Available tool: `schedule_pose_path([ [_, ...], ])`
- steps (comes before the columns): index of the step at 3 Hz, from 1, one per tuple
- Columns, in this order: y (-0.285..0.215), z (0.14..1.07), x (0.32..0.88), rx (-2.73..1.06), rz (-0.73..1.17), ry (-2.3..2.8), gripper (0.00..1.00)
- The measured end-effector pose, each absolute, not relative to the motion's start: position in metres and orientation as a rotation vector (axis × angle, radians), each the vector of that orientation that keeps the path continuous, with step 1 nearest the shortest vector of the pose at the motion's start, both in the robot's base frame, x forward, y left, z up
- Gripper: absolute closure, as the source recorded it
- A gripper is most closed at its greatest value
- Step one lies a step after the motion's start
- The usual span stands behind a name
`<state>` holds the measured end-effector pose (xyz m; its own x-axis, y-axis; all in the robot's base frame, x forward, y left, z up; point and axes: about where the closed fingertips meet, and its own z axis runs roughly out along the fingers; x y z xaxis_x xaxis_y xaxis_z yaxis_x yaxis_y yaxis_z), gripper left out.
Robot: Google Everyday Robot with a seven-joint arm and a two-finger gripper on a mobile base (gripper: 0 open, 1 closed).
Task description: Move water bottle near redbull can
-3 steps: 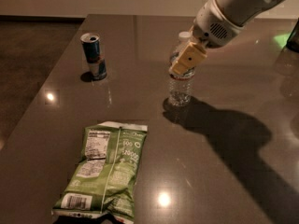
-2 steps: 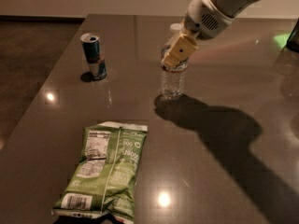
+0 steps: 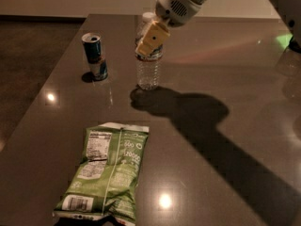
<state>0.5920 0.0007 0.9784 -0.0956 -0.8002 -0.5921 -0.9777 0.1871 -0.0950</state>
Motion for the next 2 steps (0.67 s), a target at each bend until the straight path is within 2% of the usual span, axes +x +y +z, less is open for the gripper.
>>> schedule_pose_path([
  [2,0.054,0.968,0.611,-1.715,0.425,1.882,1.00],
])
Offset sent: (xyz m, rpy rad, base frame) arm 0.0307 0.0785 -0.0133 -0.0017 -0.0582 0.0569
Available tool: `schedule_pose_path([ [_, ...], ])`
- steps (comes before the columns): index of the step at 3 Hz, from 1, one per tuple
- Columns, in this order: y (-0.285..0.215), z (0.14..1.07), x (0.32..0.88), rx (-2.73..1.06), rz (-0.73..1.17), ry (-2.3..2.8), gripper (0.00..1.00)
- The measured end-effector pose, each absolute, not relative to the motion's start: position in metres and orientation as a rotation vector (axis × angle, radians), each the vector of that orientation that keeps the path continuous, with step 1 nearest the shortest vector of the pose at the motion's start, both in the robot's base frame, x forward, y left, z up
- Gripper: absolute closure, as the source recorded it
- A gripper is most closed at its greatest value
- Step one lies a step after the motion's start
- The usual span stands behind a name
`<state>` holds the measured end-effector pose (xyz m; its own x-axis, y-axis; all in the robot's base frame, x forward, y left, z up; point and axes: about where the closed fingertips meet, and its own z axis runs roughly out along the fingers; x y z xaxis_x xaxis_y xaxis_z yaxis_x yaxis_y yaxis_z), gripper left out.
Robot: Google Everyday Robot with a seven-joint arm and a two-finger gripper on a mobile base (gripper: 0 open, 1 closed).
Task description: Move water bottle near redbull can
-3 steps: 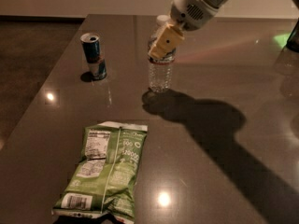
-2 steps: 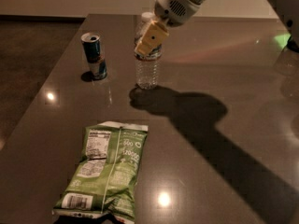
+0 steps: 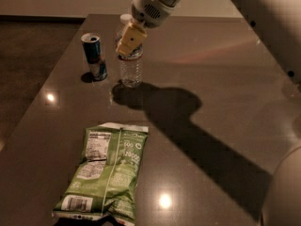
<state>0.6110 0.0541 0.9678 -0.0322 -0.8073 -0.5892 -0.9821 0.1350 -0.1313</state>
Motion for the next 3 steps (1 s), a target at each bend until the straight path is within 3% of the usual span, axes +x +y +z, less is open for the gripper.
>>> schedule_pose_path([
  [2,0.094,0.962,0.620,-1.736,0.421,1.864,1.00],
  [3,0.104,0.959,0.624,-1.743,0.403,1.869,0.72],
])
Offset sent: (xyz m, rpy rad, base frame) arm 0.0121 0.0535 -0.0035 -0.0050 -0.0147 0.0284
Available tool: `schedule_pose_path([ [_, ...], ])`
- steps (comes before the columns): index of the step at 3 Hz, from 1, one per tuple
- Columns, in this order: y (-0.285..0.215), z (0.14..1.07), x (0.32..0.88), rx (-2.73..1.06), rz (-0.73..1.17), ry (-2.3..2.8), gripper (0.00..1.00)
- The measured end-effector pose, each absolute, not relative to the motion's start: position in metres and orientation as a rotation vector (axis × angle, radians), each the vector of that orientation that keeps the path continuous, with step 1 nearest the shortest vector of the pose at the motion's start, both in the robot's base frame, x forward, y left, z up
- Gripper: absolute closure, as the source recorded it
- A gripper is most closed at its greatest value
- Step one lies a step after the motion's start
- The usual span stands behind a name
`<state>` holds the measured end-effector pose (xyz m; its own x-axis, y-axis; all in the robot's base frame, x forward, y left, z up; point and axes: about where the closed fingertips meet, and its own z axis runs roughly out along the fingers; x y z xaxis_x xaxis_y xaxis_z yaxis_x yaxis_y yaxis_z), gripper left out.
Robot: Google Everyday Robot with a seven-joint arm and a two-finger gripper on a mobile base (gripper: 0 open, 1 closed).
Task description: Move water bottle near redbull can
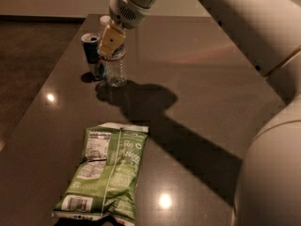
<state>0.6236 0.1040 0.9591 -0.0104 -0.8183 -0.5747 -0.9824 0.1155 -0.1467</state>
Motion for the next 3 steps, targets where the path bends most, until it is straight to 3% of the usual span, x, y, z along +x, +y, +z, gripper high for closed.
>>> schedule_pose_path([
  [3,0.1040,0.9498,0.6297,-1.739,0.391,1.887,0.00],
])
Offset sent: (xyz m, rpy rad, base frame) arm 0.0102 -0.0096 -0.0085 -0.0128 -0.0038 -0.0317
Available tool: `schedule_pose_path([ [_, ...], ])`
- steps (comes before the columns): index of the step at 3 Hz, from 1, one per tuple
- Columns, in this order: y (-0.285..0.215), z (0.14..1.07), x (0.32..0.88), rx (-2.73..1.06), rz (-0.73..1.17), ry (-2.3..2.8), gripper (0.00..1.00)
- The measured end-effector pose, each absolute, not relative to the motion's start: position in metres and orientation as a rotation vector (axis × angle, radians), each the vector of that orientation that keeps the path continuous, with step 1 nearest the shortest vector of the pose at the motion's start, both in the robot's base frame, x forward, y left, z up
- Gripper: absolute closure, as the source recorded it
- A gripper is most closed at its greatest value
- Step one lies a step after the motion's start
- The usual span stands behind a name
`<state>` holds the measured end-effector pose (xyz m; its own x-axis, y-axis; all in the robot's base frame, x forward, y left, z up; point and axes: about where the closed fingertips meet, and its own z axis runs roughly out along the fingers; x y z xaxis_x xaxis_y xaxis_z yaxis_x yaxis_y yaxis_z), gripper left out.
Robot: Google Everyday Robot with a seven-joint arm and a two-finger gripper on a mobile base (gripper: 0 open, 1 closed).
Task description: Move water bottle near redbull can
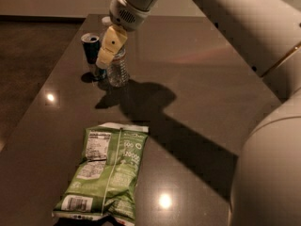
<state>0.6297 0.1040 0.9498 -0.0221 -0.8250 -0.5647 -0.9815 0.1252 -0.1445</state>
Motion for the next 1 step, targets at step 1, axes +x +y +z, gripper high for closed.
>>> schedule_pose_path([
  [1,0.1041,0.9497,0.6297,-1.739,0.391,1.887,0.00],
])
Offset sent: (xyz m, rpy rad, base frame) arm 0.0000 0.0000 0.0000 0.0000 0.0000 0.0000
